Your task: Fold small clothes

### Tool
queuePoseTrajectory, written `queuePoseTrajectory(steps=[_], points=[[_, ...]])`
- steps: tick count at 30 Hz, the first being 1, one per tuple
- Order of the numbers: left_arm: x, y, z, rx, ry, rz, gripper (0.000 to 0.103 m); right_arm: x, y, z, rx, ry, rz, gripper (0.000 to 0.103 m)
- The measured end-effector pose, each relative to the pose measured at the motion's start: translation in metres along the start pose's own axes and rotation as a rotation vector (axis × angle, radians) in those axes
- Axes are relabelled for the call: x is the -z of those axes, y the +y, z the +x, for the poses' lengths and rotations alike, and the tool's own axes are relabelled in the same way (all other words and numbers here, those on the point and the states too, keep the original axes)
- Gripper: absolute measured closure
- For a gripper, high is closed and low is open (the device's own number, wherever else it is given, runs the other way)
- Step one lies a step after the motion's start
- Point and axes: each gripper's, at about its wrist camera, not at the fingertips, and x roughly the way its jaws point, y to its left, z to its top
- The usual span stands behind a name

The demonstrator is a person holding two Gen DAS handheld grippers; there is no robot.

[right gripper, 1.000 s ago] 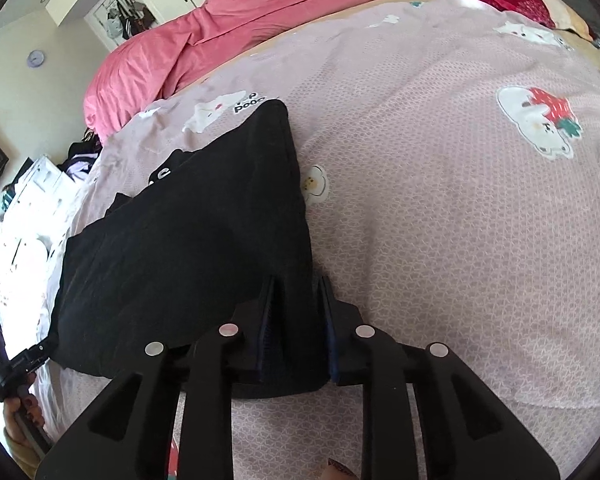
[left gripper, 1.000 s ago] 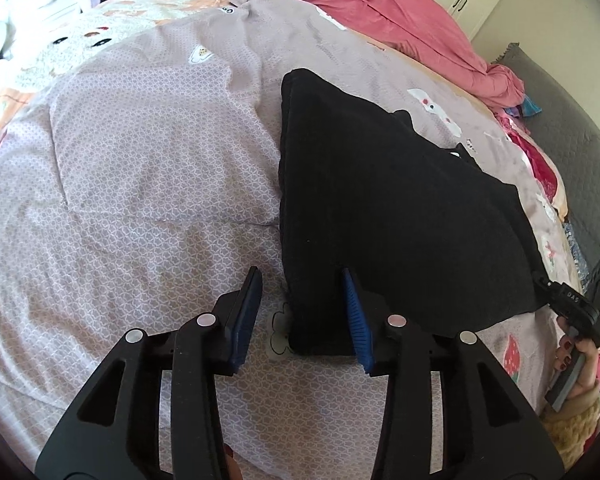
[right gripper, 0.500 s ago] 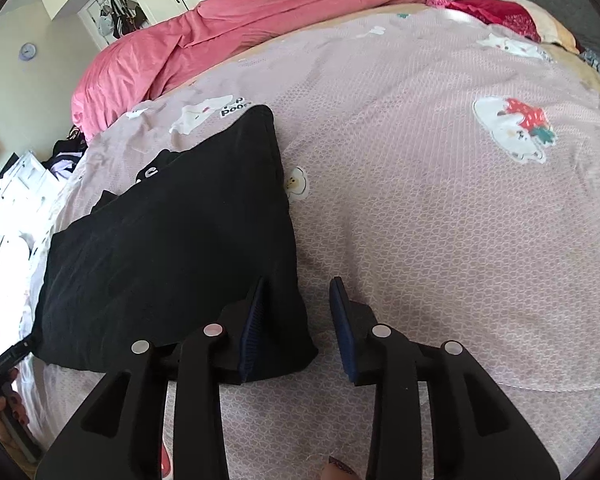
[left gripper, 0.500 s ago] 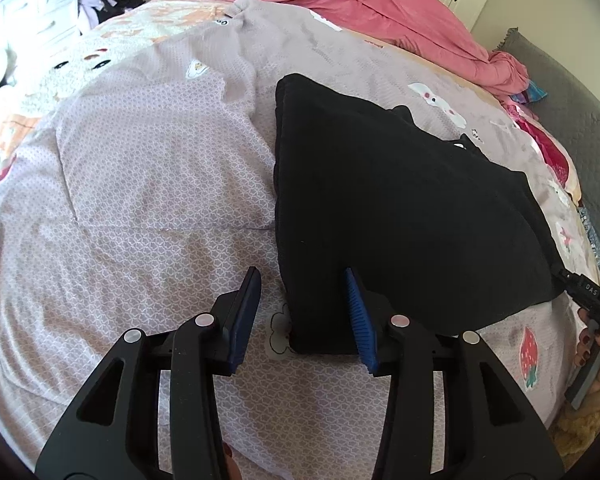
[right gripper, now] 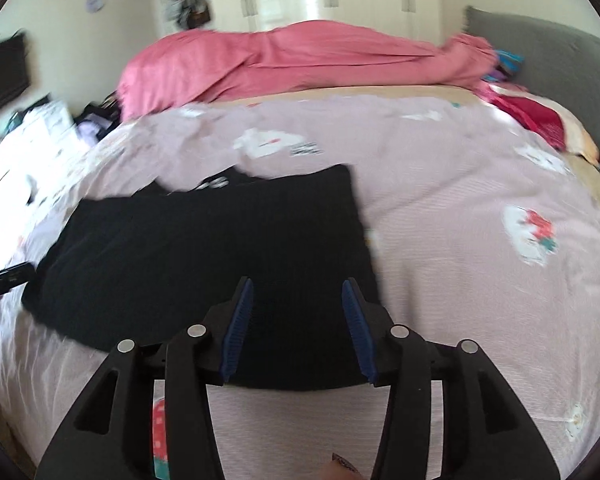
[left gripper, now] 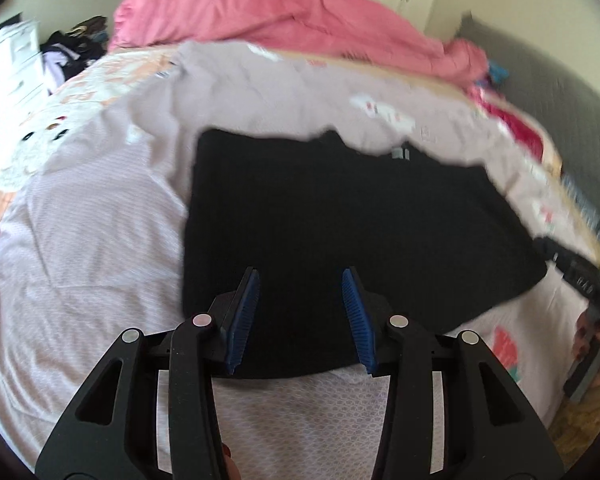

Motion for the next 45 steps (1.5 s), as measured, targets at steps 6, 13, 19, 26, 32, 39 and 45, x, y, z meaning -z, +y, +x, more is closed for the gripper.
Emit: queuePoseTrajectory(steps=[6,13,19,26,32,39,45], points=[[0.015,-0.01,0.02,-0.082,0.062,0.083,0.067,0.01,0.005,0.031,0.032,0.142,-0.008,0.053],[0.018,-0.007,0.017,-0.071,0.063,0.084,0.067,0.012,0.004,0.034,0.006,0.147,0.021,0.048],[0.019,-0.009,0.008,-0.048,0.057,0.063,0.067,0.007,0.004,0.021,-0.013,0.104,0.056,0.04],[0.017,-0.005,0.0,-0.018,0.052,0.044,0.06,0.003,0.005,0.01,-0.009,0.061,0.073,0.022],[0.015,-0.003,-0.009,-0.013,0.035,0.033,0.052,0.003,0.016,0.008,0.003,0.054,0.038,0.021],[0.009,0.011,-0.023,-0.025,-0.005,0.004,0.037,0.002,0.05,-0.002,-0.019,0.015,-0.038,0.012],[0.005,0.025,-0.031,-0.029,-0.024,-0.031,0.025,0.005,0.079,-0.008,-0.033,0.0,-0.111,0.012]])
